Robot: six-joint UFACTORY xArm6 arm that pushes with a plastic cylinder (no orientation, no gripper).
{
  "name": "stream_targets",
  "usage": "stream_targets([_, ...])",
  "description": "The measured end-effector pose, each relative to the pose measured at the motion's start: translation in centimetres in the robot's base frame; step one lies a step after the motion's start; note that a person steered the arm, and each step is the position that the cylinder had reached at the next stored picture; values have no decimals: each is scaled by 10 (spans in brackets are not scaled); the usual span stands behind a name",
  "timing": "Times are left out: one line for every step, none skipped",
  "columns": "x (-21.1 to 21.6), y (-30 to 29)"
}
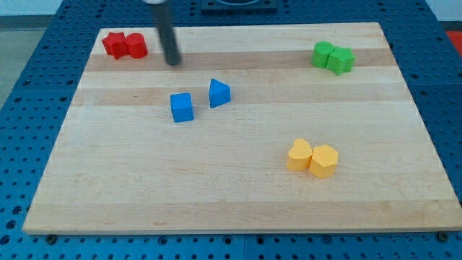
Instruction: Move the blue triangle top of the blue cube
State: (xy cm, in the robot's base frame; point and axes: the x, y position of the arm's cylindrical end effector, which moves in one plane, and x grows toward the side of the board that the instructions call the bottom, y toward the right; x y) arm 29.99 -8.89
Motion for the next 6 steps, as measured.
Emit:
stream_targets([21, 100])
stream_targets([88, 146])
stream_targets([113, 90])
stream_targets([85, 28])
stream_targets([66, -36])
stream_targets([66, -35])
